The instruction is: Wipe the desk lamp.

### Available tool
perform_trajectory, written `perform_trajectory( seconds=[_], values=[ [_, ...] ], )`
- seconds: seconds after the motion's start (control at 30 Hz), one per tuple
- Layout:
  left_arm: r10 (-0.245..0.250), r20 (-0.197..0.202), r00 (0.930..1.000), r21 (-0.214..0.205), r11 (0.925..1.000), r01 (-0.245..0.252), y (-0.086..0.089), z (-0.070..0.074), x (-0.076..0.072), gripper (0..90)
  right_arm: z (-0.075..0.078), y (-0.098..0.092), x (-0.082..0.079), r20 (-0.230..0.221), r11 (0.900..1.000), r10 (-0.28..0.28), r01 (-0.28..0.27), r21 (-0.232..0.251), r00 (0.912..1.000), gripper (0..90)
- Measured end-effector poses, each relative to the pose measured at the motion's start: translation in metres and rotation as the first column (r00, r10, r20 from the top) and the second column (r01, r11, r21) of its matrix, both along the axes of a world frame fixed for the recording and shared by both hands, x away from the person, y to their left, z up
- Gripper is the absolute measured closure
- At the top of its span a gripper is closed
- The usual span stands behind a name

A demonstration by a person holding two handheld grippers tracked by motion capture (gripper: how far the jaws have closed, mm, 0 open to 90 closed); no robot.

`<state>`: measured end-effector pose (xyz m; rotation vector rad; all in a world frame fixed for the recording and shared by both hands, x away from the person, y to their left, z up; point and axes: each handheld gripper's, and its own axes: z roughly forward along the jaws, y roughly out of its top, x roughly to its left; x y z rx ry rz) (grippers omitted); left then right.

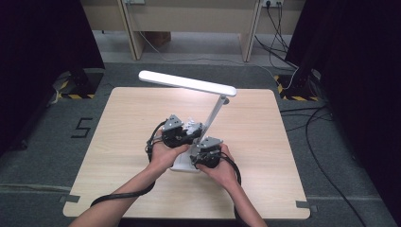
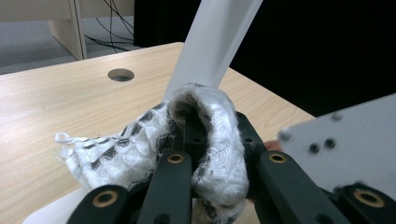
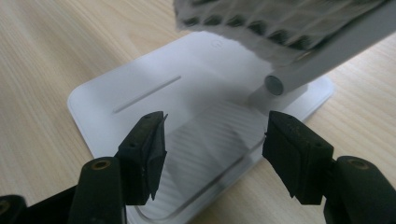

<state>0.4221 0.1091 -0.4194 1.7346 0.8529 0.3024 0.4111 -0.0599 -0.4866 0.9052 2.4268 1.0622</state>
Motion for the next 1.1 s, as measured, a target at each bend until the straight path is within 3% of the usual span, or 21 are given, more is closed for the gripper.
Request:
perform_trajectory(
  seconds=[0.17, 0.33, 0.47, 0.7, 0.9, 1.1],
  values=[
    [0.0, -0.008, 1.0, 0.003, 1.0, 0.0, 0.003, -0.004, -0.002, 79.0, 0.002, -0.004, -0.001, 0.006, 0.9999, -0.011, 0.011, 0.0, 0.9999, 38.3],
    [-0.002, -0.014, 0.9999, 0.014, 0.9999, 0.002, 0.011, -0.005, -0.006, 78.9, 0.008, -0.008, -0.006, 0.066, 1.0, -0.003, 0.003, -0.002, 0.9978, 38.4],
    [0.01, -0.02, 0.9998, 0.016, 0.9998, -0.01, 0.019, -0.008, -0.006, 79.0, 0.013, -0.011, -0.008, 0.084, 0.9999, 0.001, 0.0, -0.01, 0.9965, 37.9],
    [0.012, -0.028, 0.9995, 0.021, 0.9997, -0.011, 0.027, -0.013, -0.008, 78.8, 0.014, -0.013, -0.007, 0.083, 1.0, 0.0, 0.001, -0.008, 0.9966, 38.3],
    [0.004, -0.045, 0.999, 0.051, 0.9987, -0.002, 0.034, -0.024, -0.015, 78.8, 0.023, -0.021, -0.004, 0.109, 0.999, -0.039, 0.036, 0.026, 0.9933, 41.6],
    [-0.002, -0.066, 0.9978, 0.073, 0.9973, 0.007, 0.037, -0.038, -0.023, 78.8, 0.04, -0.031, 0.001, 0.142, 0.9939, -0.103, 0.096, 0.054, 0.9845, 44.7]
  ],
)
